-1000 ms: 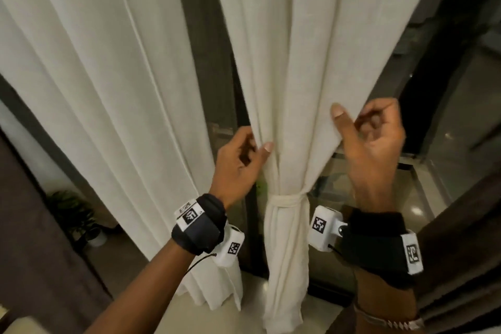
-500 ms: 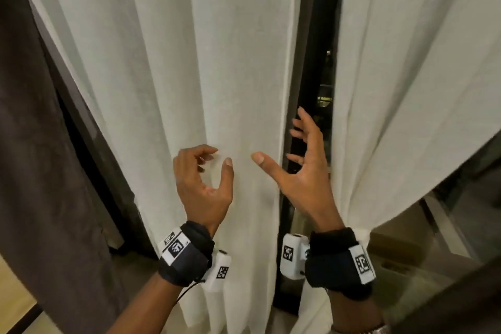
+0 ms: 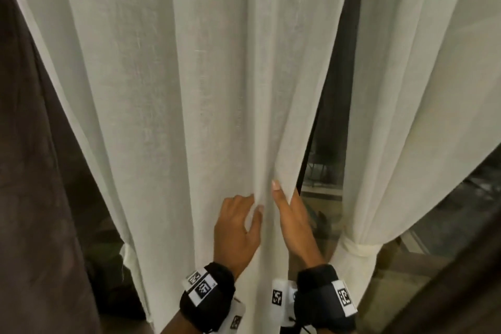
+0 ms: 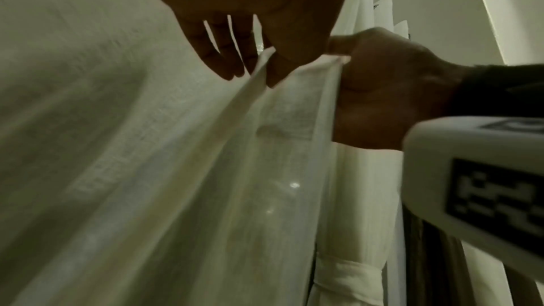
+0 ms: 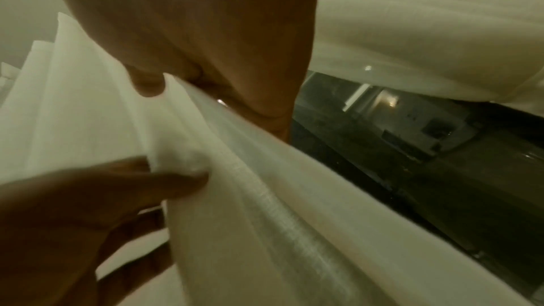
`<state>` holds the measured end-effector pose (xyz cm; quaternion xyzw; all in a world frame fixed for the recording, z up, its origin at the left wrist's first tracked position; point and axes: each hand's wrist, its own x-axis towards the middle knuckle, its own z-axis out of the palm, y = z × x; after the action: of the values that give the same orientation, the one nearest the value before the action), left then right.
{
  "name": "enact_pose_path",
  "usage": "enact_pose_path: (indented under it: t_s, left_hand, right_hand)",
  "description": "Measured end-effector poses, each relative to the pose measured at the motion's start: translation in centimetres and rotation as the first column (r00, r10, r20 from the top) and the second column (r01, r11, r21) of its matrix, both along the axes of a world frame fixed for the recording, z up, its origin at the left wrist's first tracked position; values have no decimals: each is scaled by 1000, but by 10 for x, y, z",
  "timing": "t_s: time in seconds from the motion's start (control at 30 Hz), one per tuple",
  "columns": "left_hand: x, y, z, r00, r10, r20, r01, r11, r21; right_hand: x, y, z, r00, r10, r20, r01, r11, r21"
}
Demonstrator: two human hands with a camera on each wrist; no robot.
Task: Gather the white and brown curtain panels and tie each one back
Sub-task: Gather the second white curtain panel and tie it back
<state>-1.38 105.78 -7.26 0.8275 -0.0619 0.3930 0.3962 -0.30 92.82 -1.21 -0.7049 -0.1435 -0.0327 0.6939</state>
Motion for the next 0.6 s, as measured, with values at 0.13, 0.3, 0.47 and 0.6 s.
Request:
enact_pose_path:
  t_s: [0.13,0.3,0.47,0.6]
  left_hand:
    - [-9,6,4,997,-26,73,12,980,197]
    - [-21,48,19,900,346,266,-341,938,-69]
    - [-5,81,13,992,119,-39,-125,957,-262]
    - [-7,71,0,999,11,-42,-14,997,-80]
  right_hand:
    - [9,23,-1,987,-116,107,130,983,-126]
    - [12,21,9,986,-147,-77,149,988,26]
    - [6,41,13,993,-93,-70,91,995,-32]
    - [0,63,5,999,-4,49,10,993,-114]
